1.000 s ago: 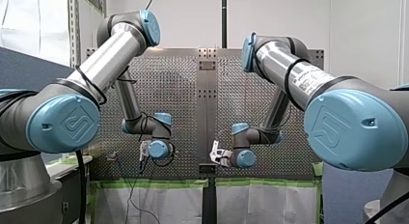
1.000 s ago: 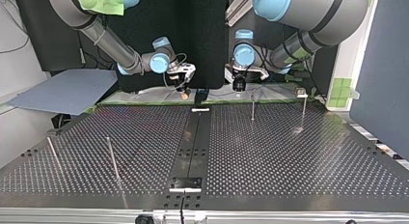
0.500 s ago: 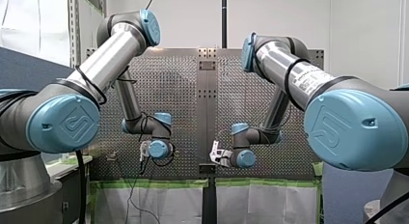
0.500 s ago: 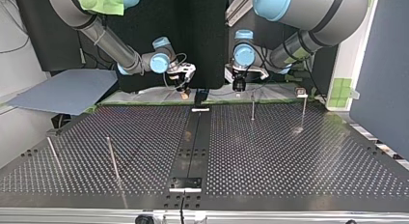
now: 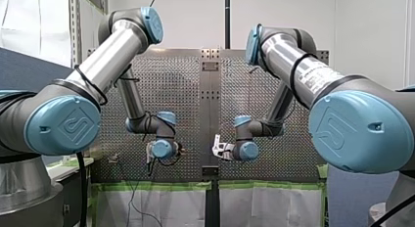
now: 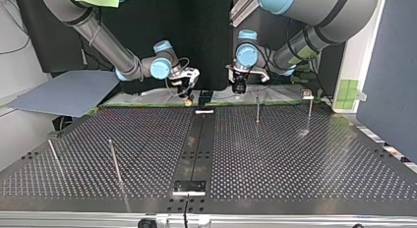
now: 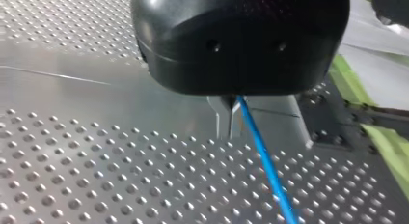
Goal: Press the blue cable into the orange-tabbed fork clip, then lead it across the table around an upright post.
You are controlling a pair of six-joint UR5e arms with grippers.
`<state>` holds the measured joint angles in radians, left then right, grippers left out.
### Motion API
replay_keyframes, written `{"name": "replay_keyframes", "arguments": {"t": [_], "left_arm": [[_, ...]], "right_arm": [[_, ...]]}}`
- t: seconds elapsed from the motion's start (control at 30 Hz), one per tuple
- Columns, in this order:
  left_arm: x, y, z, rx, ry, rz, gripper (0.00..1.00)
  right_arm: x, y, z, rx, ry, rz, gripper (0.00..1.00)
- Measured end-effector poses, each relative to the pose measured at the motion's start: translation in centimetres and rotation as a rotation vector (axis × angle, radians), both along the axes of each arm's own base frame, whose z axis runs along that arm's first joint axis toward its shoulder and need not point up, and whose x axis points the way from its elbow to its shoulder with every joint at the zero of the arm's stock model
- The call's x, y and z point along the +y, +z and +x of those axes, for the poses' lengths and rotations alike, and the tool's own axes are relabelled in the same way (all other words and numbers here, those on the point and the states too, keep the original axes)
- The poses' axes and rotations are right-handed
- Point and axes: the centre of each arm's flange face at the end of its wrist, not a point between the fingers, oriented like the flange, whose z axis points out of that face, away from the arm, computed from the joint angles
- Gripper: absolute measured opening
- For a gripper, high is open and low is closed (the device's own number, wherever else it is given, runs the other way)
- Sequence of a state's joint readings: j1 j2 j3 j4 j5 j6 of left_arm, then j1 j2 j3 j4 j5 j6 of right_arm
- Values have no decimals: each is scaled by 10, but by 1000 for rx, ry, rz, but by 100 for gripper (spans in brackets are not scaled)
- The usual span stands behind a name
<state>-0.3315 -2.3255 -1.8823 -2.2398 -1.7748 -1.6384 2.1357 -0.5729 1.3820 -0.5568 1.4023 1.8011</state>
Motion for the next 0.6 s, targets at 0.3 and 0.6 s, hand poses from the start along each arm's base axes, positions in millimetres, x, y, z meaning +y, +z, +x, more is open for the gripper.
{"name": "replay_keyframes", "arguments": {"t": [0.3, 0.6], "left_arm": [[-18, 34, -1, -44, -42, -80, 0], [-26, 76, -1, -81, -48, -174, 0]], "right_arm": [[-3, 45, 3, -11, 2, -16, 0], [-8, 94, 7, -43, 4, -65, 0]]}}
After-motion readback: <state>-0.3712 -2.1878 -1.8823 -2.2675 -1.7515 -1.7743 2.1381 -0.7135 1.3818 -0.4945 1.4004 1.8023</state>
